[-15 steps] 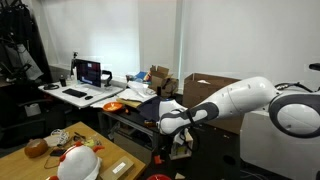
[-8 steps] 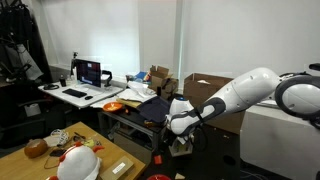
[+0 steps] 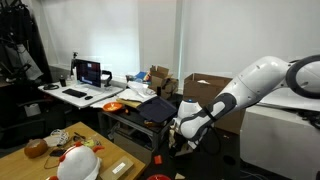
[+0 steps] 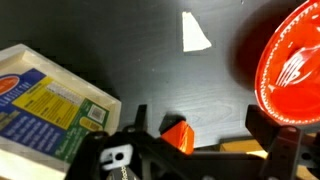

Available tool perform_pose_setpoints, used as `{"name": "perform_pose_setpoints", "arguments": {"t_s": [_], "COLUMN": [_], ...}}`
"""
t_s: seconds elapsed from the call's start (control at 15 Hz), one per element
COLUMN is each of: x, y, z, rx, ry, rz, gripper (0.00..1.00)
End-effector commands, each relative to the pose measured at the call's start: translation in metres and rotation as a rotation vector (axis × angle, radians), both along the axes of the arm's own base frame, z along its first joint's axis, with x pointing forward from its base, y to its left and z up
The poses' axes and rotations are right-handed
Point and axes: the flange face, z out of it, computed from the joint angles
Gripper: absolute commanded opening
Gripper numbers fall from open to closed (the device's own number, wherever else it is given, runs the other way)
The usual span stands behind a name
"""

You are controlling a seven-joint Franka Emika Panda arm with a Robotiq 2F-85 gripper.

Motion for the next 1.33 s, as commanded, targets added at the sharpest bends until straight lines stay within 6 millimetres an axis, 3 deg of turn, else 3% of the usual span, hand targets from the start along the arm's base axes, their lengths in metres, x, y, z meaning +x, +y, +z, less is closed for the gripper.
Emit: {"name": "perform_pose_setpoints", "arguments": {"t_s": [0.0,0.4,0.67,1.0,1.27], "x": [-0.041,-0.072,-0.079,-0.059,-0.028], "y": [-0.008,-0.022,-0.026,-0.034,-0.061], "z": [0.026,0.048,0.053,0.061,0.081], "rx": [-0.014,-0.041,-0.038,0.028,0.107], "ry": [0.056,0.121,0.145,0.162,0.199], "rz": [0.022,-0.045,-0.159,-0.409,-0.583], "gripper": [1.0,1.0,1.0,1.0,1.0]}}
